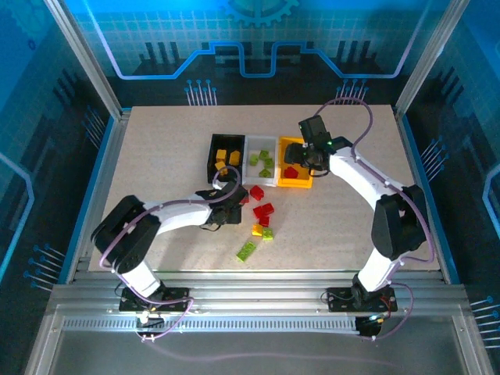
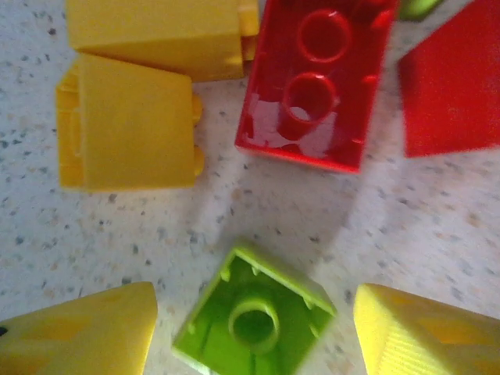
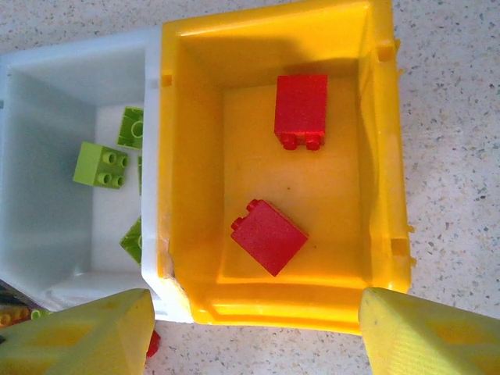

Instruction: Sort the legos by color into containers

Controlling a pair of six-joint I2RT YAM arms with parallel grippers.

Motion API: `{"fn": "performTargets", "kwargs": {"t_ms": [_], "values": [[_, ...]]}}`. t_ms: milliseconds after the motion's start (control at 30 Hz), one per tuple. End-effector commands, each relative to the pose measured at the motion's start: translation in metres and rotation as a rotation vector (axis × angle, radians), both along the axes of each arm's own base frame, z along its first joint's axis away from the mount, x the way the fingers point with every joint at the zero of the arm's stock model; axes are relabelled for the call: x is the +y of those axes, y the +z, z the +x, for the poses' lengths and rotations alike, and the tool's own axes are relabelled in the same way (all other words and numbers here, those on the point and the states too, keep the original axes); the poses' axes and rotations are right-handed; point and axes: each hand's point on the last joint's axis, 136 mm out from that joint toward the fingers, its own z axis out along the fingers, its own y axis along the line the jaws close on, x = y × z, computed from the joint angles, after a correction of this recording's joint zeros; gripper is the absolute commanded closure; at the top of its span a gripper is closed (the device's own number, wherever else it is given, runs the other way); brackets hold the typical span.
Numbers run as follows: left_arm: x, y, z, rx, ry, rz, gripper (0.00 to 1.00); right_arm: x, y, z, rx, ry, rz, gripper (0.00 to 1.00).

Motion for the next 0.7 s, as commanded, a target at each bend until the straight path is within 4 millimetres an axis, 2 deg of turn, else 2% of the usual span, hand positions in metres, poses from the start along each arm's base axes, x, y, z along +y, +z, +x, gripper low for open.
{"fn": "performTargets", "kwargs": {"t_ms": [0, 200, 267, 333, 433, 500, 600, 667], "values": [[0.004, -0.004, 0.013, -0.016, 0.000, 0.035, 0.34, -0.007, 0.011, -0.001, -0.028, -0.023, 0.020, 0.29], [0.001, -0.004, 0.007, -0.018, -0.010, 0.003, 0.56, -0.009, 0.011, -0.001, -0.031, -0.026, 0.027, 0.29], [0.001, 0.002, 0.003, -0.021, -0.013, -0.010, 0.63, -0.009, 0.011, -0.001, -0.031, -0.027, 0.028, 0.29], [0.000, 0.012, -0.005, -0.028, -0.022, -0.019, 0.65, -0.009, 0.013, 0.000, -0.034, -0.027, 0.031, 0.29], [-0.010, 0.045, -0.008, -0.073, -0.033, -0.086, 0.67, -0.010, 0.015, -0.002, -0.040, -0.027, 0.032, 0.29], [-0.019, 0.071, -0.001, -0.114, -0.037, -0.138, 0.67, -0.011, 0.015, -0.004, -0.041, -0.027, 0.035, 0.29], [-0.040, 0.111, 0.024, -0.190, -0.064, -0.193, 0.66, -0.013, 0.012, -0.009, -0.039, -0.031, 0.037, 0.29], [-0.057, 0.128, 0.046, -0.229, -0.081, -0.205, 0.66, -0.015, 0.009, -0.013, -0.033, -0.035, 0.038, 0.29]]}}
